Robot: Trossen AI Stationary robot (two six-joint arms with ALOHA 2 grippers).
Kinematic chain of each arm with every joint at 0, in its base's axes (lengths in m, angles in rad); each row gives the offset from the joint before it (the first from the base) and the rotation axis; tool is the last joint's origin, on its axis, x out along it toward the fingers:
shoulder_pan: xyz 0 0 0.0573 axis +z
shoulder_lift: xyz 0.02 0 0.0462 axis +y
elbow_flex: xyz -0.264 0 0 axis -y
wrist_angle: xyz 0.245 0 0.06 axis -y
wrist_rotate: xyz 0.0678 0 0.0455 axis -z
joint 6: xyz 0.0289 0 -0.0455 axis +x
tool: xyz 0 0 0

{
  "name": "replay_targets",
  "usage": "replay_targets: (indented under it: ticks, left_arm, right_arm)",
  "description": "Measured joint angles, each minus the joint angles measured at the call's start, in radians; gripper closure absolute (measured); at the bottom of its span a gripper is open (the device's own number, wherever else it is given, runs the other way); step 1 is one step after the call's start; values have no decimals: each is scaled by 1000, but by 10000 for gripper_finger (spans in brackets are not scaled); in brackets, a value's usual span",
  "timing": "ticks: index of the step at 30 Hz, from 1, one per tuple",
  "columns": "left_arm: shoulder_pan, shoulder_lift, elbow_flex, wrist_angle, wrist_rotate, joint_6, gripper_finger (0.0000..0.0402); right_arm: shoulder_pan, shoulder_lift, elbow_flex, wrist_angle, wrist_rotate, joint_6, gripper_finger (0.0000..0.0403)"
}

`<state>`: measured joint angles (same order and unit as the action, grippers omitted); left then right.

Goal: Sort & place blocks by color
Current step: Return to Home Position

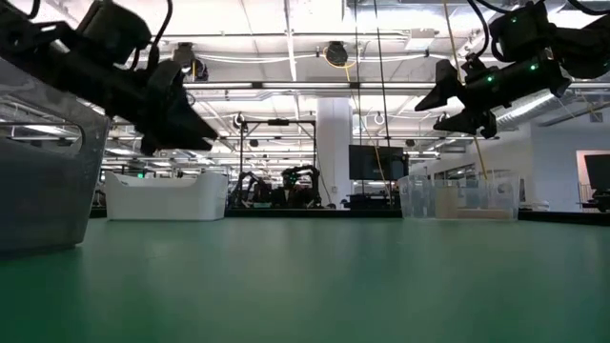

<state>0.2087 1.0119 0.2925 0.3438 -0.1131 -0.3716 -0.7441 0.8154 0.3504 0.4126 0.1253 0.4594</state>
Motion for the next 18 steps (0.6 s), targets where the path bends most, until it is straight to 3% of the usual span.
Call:
replay_targets:
  ticks: [18]
  left_arm:
    - [-83, 0, -204, 29, 3, -122, 229]
  right_arm:
    - [32, 0, 0, -67, -79, -132, 94]
